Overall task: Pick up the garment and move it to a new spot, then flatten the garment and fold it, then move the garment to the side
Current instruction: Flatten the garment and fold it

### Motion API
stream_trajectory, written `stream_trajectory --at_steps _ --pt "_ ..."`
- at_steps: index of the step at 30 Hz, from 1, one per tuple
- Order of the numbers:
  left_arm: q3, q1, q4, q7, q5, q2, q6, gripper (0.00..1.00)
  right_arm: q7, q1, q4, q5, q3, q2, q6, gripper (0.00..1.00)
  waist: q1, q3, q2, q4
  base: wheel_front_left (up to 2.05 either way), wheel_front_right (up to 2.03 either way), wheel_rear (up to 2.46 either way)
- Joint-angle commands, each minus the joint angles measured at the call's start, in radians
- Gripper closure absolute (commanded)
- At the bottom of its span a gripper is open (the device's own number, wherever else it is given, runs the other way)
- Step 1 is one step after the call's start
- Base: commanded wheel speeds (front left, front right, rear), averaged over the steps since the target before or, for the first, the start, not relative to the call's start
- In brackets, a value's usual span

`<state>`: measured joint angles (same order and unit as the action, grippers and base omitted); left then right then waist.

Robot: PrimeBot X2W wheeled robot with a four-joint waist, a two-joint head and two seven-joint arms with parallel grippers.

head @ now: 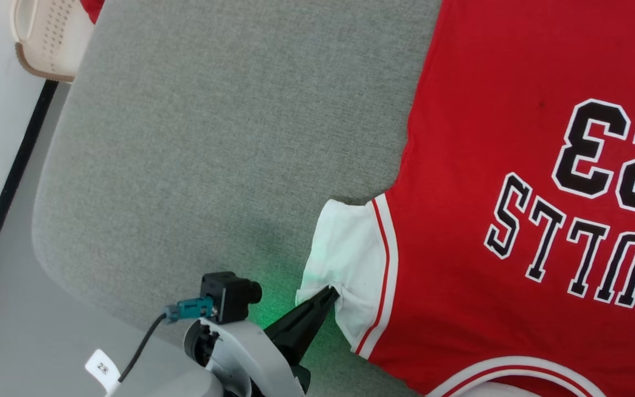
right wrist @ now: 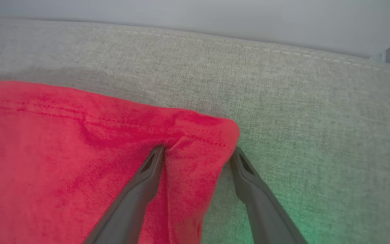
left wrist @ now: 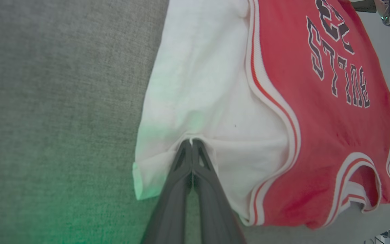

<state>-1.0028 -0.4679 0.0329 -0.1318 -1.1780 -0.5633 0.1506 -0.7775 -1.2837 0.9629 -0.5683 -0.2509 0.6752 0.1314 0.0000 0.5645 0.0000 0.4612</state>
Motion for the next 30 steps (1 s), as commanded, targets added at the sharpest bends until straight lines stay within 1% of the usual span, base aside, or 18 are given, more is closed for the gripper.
stream_trajectory --at_steps 1,2,4,7,10,17,20,23,27,30 --pt "-0.008 0.0 -0.03 0.008 -0.002 0.001 0.003 1.0 -0.058 0.074 0.084 0.023 -0.019 -0.044 -0.001 0.51 0.0 0.014 0.0 0.014 0.0 0.0 0.0" --pt "-0.006 0.0 -0.036 0.005 -0.005 0.004 0.0 1.0 -0.079 0.071 0.101 0.036 -0.021 -0.054 -0.001 1.0 0.0 0.015 0.0 0.014 0.0 0.0 0.0" --pt "-0.005 -0.002 -0.048 0.002 -0.007 0.006 -0.004 1.0 -0.112 0.065 0.127 0.063 -0.025 -0.06 -0.001 1.0 0.0 0.015 0.0 0.012 0.0 0.0 0.0" --pt "-0.004 -0.007 -0.063 0.001 -0.008 0.013 -0.012 1.0 -0.087 0.036 0.148 0.082 0.007 -0.061 -0.001 1.0 0.0 0.013 0.0 0.008 0.0 0.0 0.0" --pt "-0.001 -0.007 -0.076 -0.005 -0.01 0.013 -0.017 1.0 -0.087 0.026 0.16 0.092 0.022 -0.081 -0.001 1.0 0.0 0.003 0.0 -0.009 0.0 0.0 0.0" --pt "0.015 0.0 -0.091 -0.019 -0.011 -0.006 -0.011 1.0 -0.087 0.028 0.128 0.074 0.037 -0.105 -0.001 1.0 0.0 -0.035 0.0 -0.068 0.0 0.0 0.0" --pt "0.025 0.003 -0.089 -0.023 -0.013 -0.021 -0.004 1.0 -0.092 0.045 0.079 0.044 0.027 -0.115 -0.001 1.0 0.0 -0.064 0.0 -0.106 0.0 0.0 0.0" --pt "0.029 0.017 -0.085 -0.024 -0.018 -0.039 0.003 1.0 -0.093 0.087 -0.001 0.008 0.002 -0.108 -0.001 1.0 0.0 -0.096 0.0 -0.146 0.0 0.0 0.0" --pt "0.035 0.03 -0.075 -0.025 -0.024 -0.061 0.01 1.0 -0.092 0.188 -0.139 -0.062 -0.044 -0.073 -0.001 1.0 0.0 -0.138 0.0 -0.199 0.0 0.0 0.0" --pt "0.043 0.036 -0.065 -0.025 -0.03 -0.077 0.015 1.0 -0.091 0.276 -0.239 -0.121 -0.061 -0.045 -0.001 1.0 0.0 -0.165 0.0 -0.236 0.0 0.0 0.0"
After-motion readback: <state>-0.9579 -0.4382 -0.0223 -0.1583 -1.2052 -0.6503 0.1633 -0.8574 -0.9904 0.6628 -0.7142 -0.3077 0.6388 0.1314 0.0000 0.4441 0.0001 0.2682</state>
